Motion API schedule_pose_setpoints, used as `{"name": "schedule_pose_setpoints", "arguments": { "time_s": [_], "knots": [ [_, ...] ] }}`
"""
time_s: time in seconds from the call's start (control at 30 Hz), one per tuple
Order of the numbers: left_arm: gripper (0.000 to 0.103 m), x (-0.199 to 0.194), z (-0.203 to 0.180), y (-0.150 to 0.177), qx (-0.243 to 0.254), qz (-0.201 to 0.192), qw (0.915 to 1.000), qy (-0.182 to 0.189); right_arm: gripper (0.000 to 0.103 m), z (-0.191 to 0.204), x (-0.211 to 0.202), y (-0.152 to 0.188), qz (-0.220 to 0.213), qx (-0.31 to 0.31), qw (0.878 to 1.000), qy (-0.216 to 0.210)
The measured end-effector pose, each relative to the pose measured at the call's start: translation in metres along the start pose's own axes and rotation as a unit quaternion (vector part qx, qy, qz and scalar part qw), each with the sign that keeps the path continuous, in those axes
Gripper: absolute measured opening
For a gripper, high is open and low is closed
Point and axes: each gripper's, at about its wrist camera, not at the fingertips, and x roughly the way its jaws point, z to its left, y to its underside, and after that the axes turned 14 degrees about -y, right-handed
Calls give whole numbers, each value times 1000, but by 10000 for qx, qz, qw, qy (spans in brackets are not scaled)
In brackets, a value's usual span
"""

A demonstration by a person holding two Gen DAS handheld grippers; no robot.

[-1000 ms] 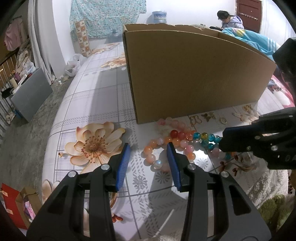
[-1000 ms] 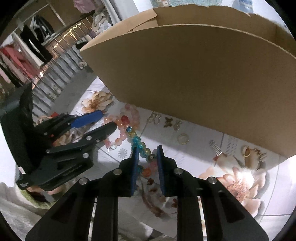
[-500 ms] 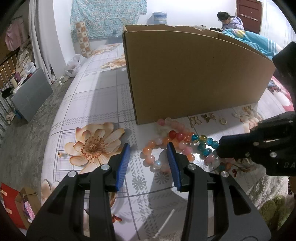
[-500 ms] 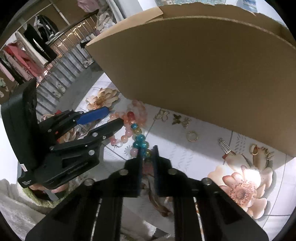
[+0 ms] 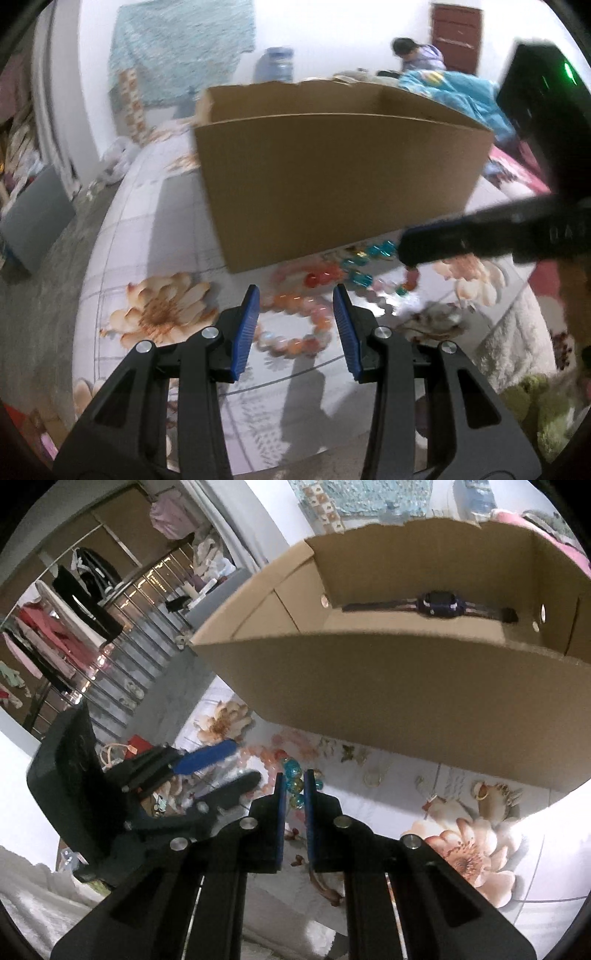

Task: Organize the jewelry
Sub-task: 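Grasp the multicolour teal bead bracelet with the right gripper and lift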

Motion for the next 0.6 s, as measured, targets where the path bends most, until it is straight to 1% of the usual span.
{"name": "schedule_pose_setpoints", "arguments": {
  "time_s": [0.13, 0.23, 0.37, 0.4, 0.47, 0.5, 0.53, 0.6],
  "knots": [
    [39, 3, -14, -6, 305, -52, 9995, -27, 10, 9, -4, -6, -26, -128, 9999, -84],
    [39, 8, -23, -10, 457, -58, 9989, -131, 10, 13, -7, -8, -27, -209, 9996, -165],
    [38, 16, -26, -14, 406, 21, 9991, -156, 10, 17, -11, -10, -27, -264, 9993, -251],
    [36, 17, -26, -15, 401, 26, 9991, -154, 10, 18, -12, -9, -33, -267, 9993, -271],
    [22, 19, -28, -16, 431, 31, 9989, -188, 10, 18, -14, -8, -54, -271, 9992, -305],
    [19, 21, -29, -16, 444, 53, 9988, -180, 10, 18, -15, -7, -62, -275, 9991, -302],
    [11, 22, -28, -17, 441, 70, 9989, -173, 10, 18, -16, -7, -74, -277, 9991, -310],
    [1, 21, -28, -17, 429, 56, 9989, -153, 10, 16, -18, -6, -111, -277, 9991, -307]
  ]
}}
